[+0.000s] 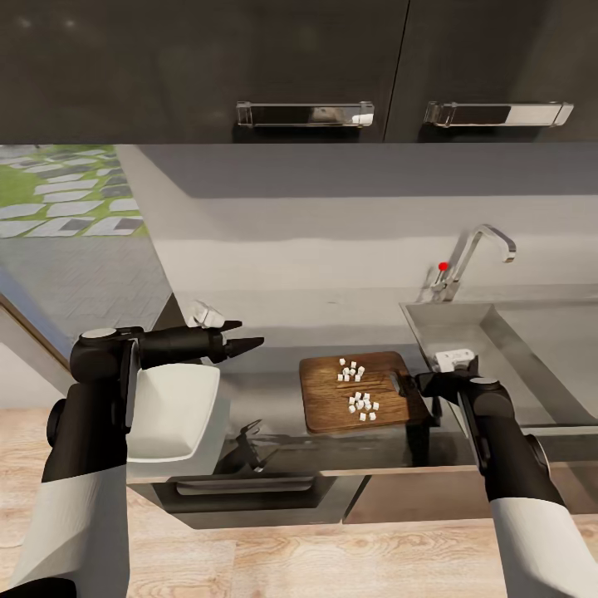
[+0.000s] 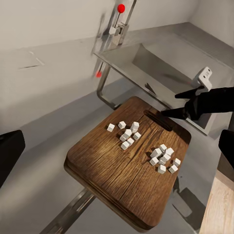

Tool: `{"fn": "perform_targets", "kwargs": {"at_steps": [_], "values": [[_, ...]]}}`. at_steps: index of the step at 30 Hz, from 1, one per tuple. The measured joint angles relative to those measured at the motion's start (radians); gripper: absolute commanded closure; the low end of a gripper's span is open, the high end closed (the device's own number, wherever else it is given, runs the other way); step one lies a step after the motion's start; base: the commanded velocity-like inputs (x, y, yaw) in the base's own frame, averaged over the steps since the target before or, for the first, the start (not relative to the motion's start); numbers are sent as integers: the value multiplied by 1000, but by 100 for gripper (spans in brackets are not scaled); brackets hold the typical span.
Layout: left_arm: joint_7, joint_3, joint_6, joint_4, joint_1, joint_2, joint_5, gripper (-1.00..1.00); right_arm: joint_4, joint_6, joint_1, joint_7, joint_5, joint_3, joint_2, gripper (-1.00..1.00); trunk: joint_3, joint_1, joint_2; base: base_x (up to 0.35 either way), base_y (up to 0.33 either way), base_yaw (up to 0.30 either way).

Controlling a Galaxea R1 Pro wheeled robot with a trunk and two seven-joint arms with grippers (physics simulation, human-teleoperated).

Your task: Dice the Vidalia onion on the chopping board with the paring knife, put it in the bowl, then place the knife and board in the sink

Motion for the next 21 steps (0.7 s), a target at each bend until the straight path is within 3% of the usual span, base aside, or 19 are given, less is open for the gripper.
{"fn": "perform_targets", "kwargs": {"at_steps": [13, 21], "values": [[-1, 0, 0, 0, 0, 0, 0, -100, 0, -1, 0, 0, 0, 1, 0, -100, 0, 0, 0, 0, 0, 0], [-1, 0, 0, 0, 0, 0, 0, -100, -1, -1, 0, 0, 0, 1, 0, -100, 0, 0, 0, 0, 111, 0]]}}
